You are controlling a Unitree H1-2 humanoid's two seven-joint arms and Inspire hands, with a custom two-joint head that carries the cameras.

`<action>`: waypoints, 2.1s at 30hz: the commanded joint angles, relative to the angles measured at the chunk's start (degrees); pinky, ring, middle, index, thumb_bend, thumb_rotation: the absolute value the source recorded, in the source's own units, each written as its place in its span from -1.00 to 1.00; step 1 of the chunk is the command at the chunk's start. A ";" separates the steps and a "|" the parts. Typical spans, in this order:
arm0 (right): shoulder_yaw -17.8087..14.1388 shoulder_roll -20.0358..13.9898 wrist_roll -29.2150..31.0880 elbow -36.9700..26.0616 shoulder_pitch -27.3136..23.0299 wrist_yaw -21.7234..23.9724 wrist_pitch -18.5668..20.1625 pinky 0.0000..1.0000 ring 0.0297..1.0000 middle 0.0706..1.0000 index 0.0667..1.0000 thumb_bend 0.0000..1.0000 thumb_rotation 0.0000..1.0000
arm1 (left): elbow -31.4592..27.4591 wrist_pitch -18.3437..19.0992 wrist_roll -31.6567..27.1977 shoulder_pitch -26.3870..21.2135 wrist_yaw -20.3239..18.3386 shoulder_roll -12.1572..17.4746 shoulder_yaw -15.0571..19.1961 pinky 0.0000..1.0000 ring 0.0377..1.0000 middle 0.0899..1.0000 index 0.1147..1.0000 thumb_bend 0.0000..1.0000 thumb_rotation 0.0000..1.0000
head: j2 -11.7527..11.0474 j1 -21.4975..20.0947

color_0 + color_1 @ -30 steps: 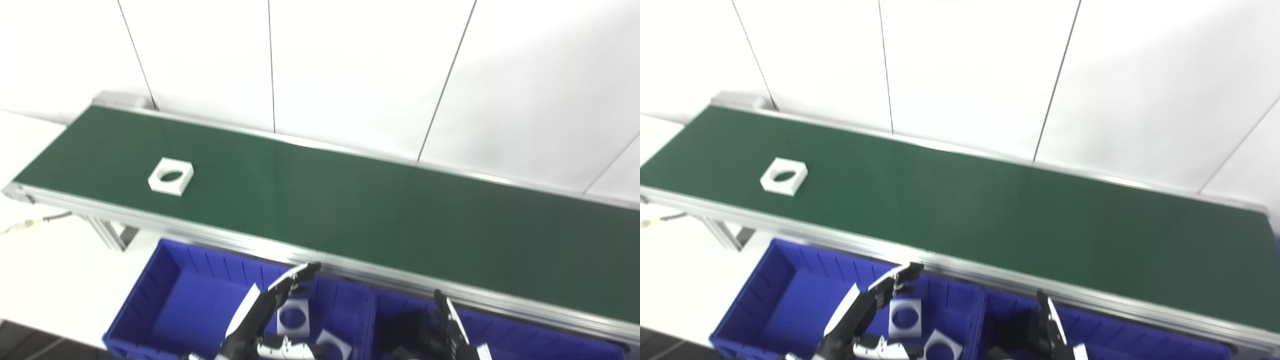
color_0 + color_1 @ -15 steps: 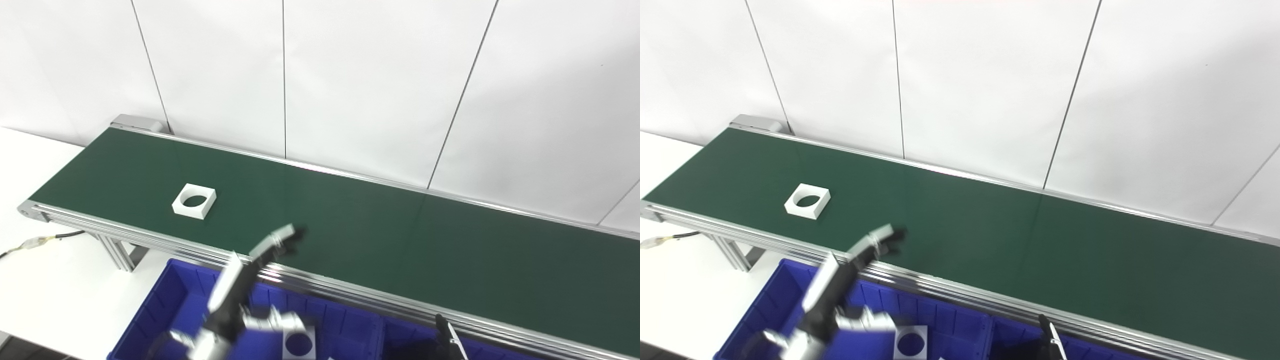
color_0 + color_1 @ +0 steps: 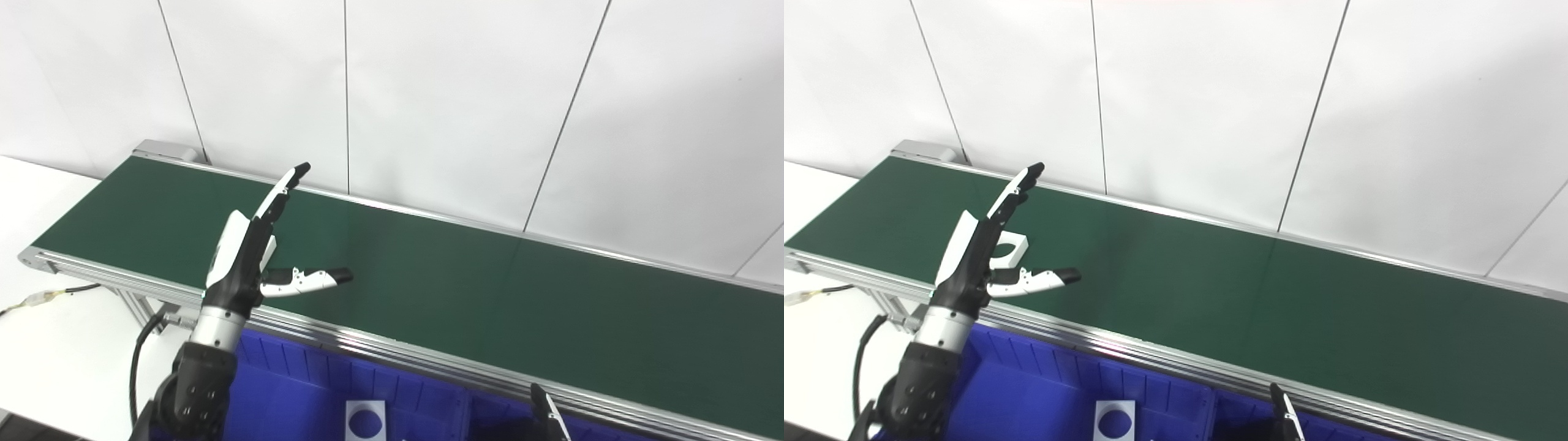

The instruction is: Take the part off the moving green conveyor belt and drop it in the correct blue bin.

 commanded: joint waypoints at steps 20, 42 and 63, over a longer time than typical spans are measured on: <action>-0.08 1.02 0.93 0.49 -0.91 -0.89 -8.11 0.75 0.84 0.85 0.87 0.28 -0.30 | 28.09 -15.01 -7.22 -17.92 -10.11 24.09 -3.77 0.90 0.96 0.97 0.89 0.71 -0.37 | 1.84 -3.22; -0.04 1.60 1.27 -0.91 -0.66 -0.96 -7.63 0.78 0.85 0.84 0.88 0.32 -0.28 | 36.14 -14.61 0.20 -26.64 -22.87 26.39 -17.66 0.74 0.88 0.94 0.83 0.90 -0.68 | 4.14 -4.83; -0.33 1.62 1.43 -1.72 0.05 -0.93 -7.67 0.77 0.84 0.83 0.87 0.34 -0.25 | 44.71 -11.27 6.53 -29.26 -17.57 22.40 -20.46 0.86 0.94 1.00 0.91 0.86 -0.75 | 4.29 -4.34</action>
